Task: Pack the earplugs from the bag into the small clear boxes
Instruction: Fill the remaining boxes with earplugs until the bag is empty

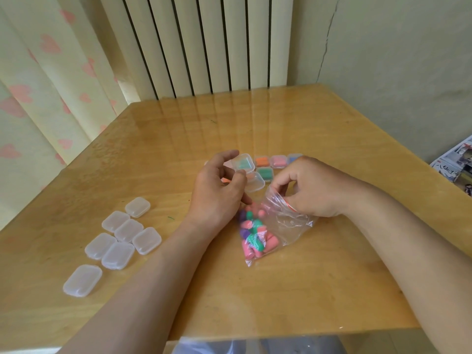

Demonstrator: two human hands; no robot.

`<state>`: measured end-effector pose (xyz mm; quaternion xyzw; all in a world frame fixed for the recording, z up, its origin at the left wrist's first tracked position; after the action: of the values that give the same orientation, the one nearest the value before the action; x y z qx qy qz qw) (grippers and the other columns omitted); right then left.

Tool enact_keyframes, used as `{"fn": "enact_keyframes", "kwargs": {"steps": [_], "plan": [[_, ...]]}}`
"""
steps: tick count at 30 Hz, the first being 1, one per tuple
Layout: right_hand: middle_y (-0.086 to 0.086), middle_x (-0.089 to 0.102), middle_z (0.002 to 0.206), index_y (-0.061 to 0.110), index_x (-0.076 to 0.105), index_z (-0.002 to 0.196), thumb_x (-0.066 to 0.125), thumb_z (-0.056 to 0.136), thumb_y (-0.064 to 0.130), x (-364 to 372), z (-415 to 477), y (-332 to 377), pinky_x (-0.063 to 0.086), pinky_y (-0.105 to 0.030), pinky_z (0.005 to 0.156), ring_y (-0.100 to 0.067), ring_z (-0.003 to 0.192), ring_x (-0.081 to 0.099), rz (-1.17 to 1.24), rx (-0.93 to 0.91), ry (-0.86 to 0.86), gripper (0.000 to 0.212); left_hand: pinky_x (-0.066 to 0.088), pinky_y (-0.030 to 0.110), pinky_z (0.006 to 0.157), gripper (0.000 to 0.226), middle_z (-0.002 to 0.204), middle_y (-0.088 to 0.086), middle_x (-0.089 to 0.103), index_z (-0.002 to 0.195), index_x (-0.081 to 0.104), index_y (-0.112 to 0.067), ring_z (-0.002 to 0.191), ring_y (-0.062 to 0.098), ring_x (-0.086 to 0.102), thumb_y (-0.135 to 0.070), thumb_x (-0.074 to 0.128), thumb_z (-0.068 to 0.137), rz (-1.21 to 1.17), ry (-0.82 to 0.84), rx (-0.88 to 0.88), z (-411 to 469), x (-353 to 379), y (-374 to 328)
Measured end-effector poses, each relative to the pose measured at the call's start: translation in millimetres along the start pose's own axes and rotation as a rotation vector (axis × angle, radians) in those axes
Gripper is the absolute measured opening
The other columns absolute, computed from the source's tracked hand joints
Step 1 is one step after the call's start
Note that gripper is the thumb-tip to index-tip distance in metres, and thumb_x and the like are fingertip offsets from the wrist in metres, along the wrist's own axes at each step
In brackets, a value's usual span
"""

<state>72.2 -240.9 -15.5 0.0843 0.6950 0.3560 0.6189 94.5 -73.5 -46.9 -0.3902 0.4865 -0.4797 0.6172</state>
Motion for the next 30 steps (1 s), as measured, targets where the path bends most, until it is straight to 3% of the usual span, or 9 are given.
{"fn": "enact_keyframes", "kwargs": {"steps": [3, 7, 10, 12, 17, 19, 23, 27, 30], "plan": [[0.033, 0.044, 0.037, 0.009, 0.078, 0.090, 0.068, 0.091, 0.001, -2.5, -4.1, 5.1, 0.035, 0.003, 0.055, 0.035, 0.053, 0.038, 0.038, -0.005, 0.031, 0.013, 0.049, 0.028, 0.043, 0.039, 0.085, 0.009, 0.058, 0.131, 0.056, -0.022, 0.051, 0.022, 0.068, -0.007, 0.055, 0.096, 0.013, 0.001, -0.002, -0.2, -0.1, 0.4], [0.036, 0.059, 0.060, 0.017, 0.082, 0.087, 0.075, 0.089, 0.016, 0.1, -1.7, 2.5, 0.034, 0.004, 0.058, 0.034, 0.058, 0.042, 0.119, -0.015, 0.012, 0.007, 0.050, 0.029, 0.044, 0.038, 0.086, 0.008, 0.059, 0.130, 0.055, -0.024, 0.052, 0.023, 0.069, -0.008, 0.056, 0.095, 0.025, -0.002, -0.001, -0.1, -0.2, 1.1], [0.012, 0.070, 0.070, 0.002, 0.078, 0.085, 0.065, 0.097, 0.019, 2.0, 0.9, -1.5, 0.032, 0.005, 0.071, 0.036, 0.076, 0.046, 0.094, -0.005, 0.024, 0.024, 0.049, 0.030, 0.045, 0.037, 0.087, 0.009, 0.059, 0.128, 0.056, -0.026, 0.052, 0.021, 0.069, -0.008, 0.055, 0.095, 0.023, -0.003, -0.004, 0.7, 0.1, 2.3], [0.002, 0.060, 0.060, -0.005, 0.070, 0.075, 0.059, 0.100, 0.014, 0.2, 1.1, -0.8, 0.032, 0.002, 0.077, 0.030, 0.082, 0.051, 0.098, -0.021, -0.003, 0.033, 0.049, 0.029, 0.047, 0.036, 0.086, 0.009, 0.058, 0.127, 0.056, -0.024, 0.051, 0.019, 0.068, -0.008, 0.055, 0.095, 0.027, -0.009, 0.003, 1.2, -0.5, 2.4], [0.013, 0.047, 0.057, -0.011, 0.062, 0.071, 0.057, 0.100, 0.014, -1.8, 3.7, -5.5, 0.035, -0.013, 0.053, 0.001, 0.050, 0.047, 0.136, -0.020, -0.066, 0.039, 0.053, 0.028, 0.048, 0.035, 0.092, 0.013, 0.059, 0.127, 0.057, -0.023, 0.051, 0.017, 0.068, -0.007, 0.055, 0.095, 0.013, -0.005, 0.000, 0.7, -1.0, 1.4], [0.007, 0.041, 0.054, -0.014, 0.056, 0.069, 0.057, 0.099, 0.011, -0.9, 3.7, -7.2, 0.032, -0.010, 0.049, 0.006, 0.047, 0.047, 0.103, -0.013, -0.042, 0.039, 0.052, 0.029, 0.048, 0.036, 0.093, 0.014, 0.059, 0.128, 0.057, -0.023, 0.052, 0.018, 0.068, -0.008, 0.056, 0.095, 0.020, -0.008, 0.003, 1.0, -0.9, 1.9], [0.025, 0.055, 0.051, -0.005, 0.065, 0.069, 0.058, 0.097, 0.010, 2.1, 2.3, -6.3, 0.037, -0.001, 0.059, 0.034, 0.062, 0.042, 0.033, 0.027, 0.040, 0.032, 0.048, 0.030, 0.045, 0.036, 0.090, 0.009, 0.058, 0.129, 0.056, -0.024, 0.053, 0.020, 0.069, -0.010, 0.056, 0.095, 0.021, -0.007, -0.005, 1.9, -0.3, 3.4], [0.018, 0.053, 0.045, 0.011, 0.062, 0.047, 0.051, 0.099, 0.002, -1.3, -0.6, -0.4, 0.036, -0.007, 0.050, 0.022, 0.054, 0.052, 0.134, 0.058, 0.010, 0.055, 0.053, 0.031, 0.048, 0.036, 0.096, 0.018, 0.060, 0.127, 0.056, -0.024, 0.051, 0.019, 0.068, -0.007, 0.055, 0.095, 0.000, -0.003, -0.009, 1.8, -0.5, 3.0], [0.032, 0.055, 0.048, 0.006, 0.072, 0.069, 0.049, 0.104, 0.015, -1.7, -3.0, 4.0, 0.038, -0.004, 0.049, 0.014, 0.049, 0.055, 0.245, 0.052, -0.017, 0.043, 0.056, 0.029, 0.052, 0.036, 0.098, 0.020, 0.061, 0.127, 0.057, -0.022, 0.051, 0.016, 0.067, -0.007, 0.055, 0.095, 0.012, -0.007, 0.003, 1.0, -1.7, 1.3]]}}
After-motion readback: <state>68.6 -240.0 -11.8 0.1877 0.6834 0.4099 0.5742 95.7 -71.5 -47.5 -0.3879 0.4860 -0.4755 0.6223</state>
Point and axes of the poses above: each hand's wrist, its own z-axis towards the middle knuckle, its own x-axis out of the palm, y = z × x, the point moved 4 cm from there along z, towards the middle knuckle
